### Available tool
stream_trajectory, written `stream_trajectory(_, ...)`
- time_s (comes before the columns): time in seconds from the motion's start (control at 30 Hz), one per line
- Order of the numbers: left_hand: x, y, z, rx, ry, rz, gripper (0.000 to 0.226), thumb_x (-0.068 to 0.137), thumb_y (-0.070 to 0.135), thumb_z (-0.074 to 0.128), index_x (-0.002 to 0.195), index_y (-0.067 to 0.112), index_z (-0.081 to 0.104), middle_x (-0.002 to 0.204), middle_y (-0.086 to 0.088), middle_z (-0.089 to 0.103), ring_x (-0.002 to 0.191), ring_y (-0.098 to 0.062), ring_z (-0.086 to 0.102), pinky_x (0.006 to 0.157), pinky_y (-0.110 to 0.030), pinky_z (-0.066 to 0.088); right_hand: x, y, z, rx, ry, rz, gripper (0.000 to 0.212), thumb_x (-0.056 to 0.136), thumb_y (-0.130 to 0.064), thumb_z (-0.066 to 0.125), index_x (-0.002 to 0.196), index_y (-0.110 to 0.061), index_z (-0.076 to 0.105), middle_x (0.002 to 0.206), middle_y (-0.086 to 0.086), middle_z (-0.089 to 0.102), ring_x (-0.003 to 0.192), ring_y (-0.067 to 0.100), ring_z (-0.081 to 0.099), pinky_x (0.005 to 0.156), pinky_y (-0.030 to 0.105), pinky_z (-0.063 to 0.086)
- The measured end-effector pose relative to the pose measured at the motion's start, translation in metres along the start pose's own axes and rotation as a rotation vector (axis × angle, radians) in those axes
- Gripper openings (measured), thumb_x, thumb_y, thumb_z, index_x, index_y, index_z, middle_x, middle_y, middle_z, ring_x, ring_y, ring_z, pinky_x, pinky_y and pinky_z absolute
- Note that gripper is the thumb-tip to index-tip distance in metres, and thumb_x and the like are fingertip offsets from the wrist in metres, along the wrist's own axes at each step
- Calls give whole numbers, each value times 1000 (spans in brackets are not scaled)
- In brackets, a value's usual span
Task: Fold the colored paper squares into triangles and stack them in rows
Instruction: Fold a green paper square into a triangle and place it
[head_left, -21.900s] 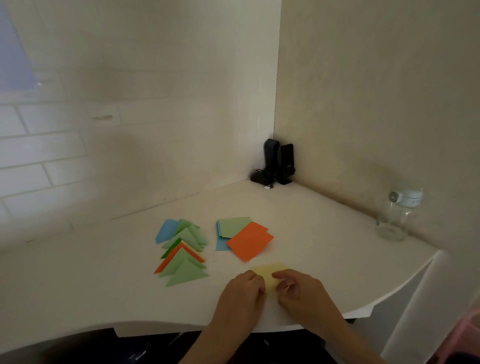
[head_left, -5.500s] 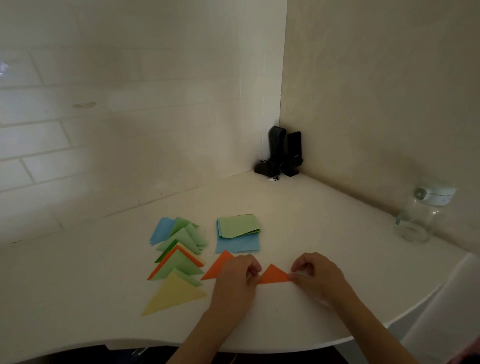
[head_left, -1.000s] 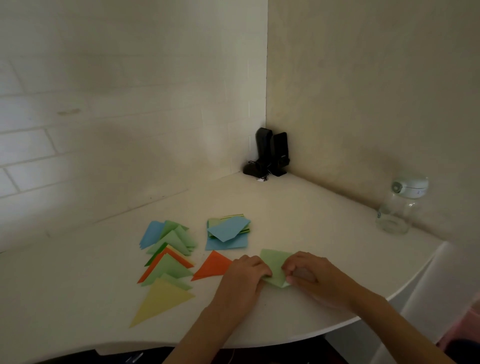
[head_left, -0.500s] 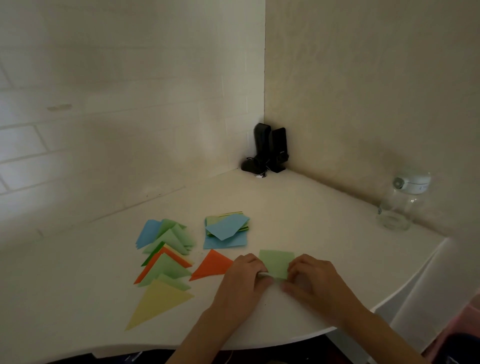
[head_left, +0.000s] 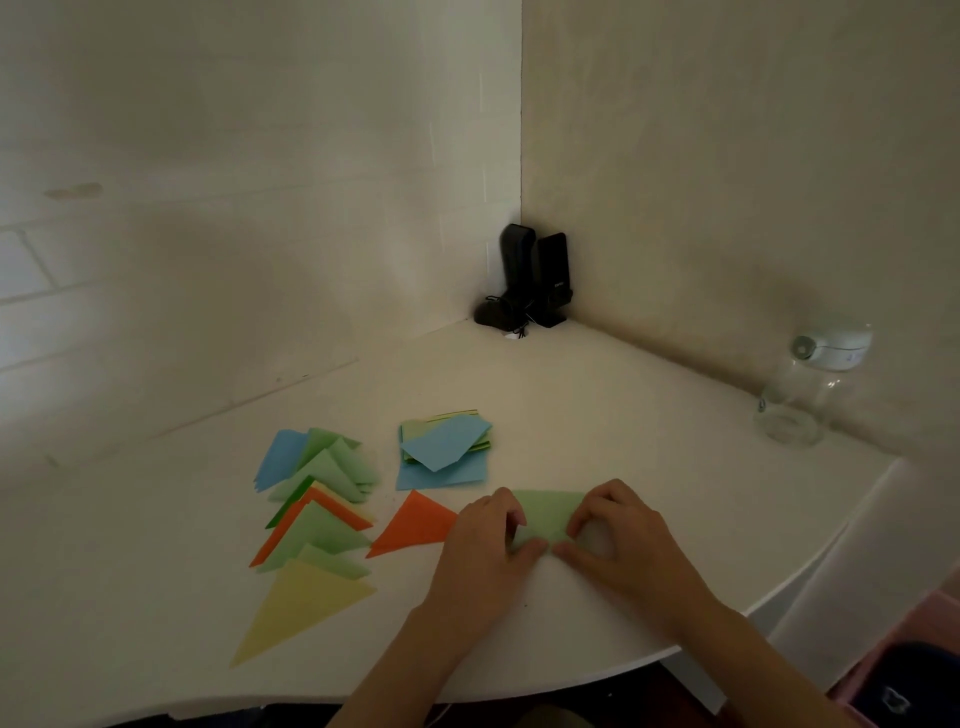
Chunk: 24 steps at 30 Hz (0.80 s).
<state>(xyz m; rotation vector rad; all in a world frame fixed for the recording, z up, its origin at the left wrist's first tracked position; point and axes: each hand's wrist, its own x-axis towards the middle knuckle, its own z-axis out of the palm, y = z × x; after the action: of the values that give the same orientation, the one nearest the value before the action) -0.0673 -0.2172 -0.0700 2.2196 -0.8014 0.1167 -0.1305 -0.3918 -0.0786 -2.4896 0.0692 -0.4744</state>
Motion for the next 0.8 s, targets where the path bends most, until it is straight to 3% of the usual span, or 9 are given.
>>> stream_trajectory(0.23, 0, -3, -4, -134, -40, -66, 23, 75, 14, 72, 81, 19, 50, 69, 12, 46, 63, -2, 43, 61, -12, 38, 9, 0, -8, 116, -135, 55, 36, 65, -42, 78, 88, -49, 52, 100, -15, 44, 96, -2, 49, 92, 34, 40)
stream_trajectory(0.3, 0, -3, -5, -148, -56, -81, 22, 74, 11, 71, 82, 18, 52, 70, 12, 47, 63, -2, 43, 61, -12, 38, 8, 1, -11, 154, -153, 61, 37, 66, -37, 79, 90, -48, 54, 101, -15, 44, 97, -6, 48, 91, 28, 39)
stream_trajectory(0.43, 0, -7, -8, -163, -80, -73, 22, 76, 4, 68, 84, 20, 56, 79, 8, 54, 69, -6, 48, 63, -12, 40, 9, 4, -16, 210, -167, 48, 44, 69, -16, 80, 93, -43, 56, 99, -7, 47, 96, -12, 46, 81, 1, 33)
stream_trajectory(0.5, -2, -9, -10, -157, -74, -58, 27, 76, -1, 66, 82, 23, 58, 82, 5, 56, 71, -8, 50, 65, -11, 40, 9, 5, -18, 199, -178, 45, 44, 69, -12, 79, 94, -41, 57, 99, -7, 48, 96, -12, 46, 78, -1, 32)
stream_trajectory(0.67, -4, -8, -12, -60, -52, 77, 41, 71, -15, 48, 78, 20, 69, 83, 1, 53, 70, -6, 50, 64, -10, 37, 14, -3, -25, 170, -128, 101, 35, 72, -21, 78, 93, -40, 59, 97, -9, 53, 89, 1, 52, 73, -1, 34)
stream_trajectory(0.8, -4, 1, -17, 84, -114, 134, 41, 75, -8, 43, 80, 21, 70, 87, 1, 54, 82, -15, 50, 69, -26, 41, 22, -13, -23, 94, -116, 187, 20, 80, -31, 69, 99, -32, 63, 92, -7, 60, 75, -3, 54, 64, -1, 37)
